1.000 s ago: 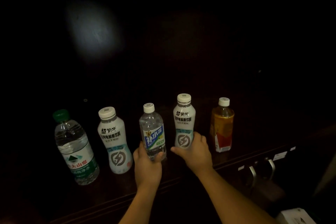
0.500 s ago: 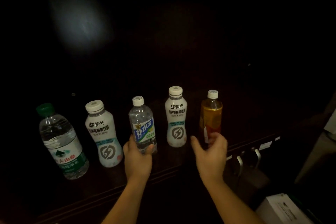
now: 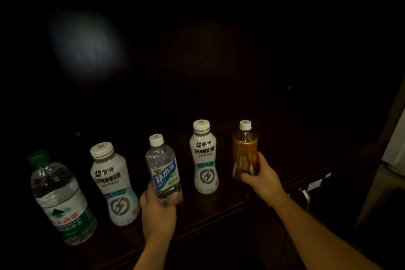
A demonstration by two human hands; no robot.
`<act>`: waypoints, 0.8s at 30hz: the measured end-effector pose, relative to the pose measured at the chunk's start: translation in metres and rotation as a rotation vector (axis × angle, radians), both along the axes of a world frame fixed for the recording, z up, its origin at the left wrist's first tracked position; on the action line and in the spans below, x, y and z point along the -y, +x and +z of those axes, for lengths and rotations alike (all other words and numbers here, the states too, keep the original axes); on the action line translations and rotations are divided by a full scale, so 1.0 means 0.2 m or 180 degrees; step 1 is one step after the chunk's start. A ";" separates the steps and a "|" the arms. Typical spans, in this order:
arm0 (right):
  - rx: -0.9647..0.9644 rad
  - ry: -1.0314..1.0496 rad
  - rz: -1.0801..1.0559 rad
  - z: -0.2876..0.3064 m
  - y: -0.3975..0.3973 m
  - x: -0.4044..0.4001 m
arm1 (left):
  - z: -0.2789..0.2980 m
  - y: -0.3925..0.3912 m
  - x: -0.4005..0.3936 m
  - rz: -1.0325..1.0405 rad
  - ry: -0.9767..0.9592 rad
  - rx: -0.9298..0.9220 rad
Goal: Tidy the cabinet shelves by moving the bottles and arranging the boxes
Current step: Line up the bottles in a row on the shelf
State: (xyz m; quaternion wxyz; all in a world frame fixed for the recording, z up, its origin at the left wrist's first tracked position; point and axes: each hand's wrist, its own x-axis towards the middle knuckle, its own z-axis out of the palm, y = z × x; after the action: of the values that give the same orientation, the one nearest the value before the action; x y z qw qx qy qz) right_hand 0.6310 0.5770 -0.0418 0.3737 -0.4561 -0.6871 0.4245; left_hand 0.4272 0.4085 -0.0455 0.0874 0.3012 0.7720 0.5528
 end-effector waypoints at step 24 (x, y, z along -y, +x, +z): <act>0.0396 0.0129 -0.0381 -0.08 -0.05 0.03 | -0.03 -0.03 0.02 -0.0017 -0.0066 0.0007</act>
State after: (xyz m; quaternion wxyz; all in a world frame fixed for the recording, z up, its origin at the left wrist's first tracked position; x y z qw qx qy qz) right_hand 0.6209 0.5718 -0.0587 0.3642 -0.5142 -0.6889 0.3583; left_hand 0.4214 0.4054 -0.0516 0.0928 0.3017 0.7768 0.5449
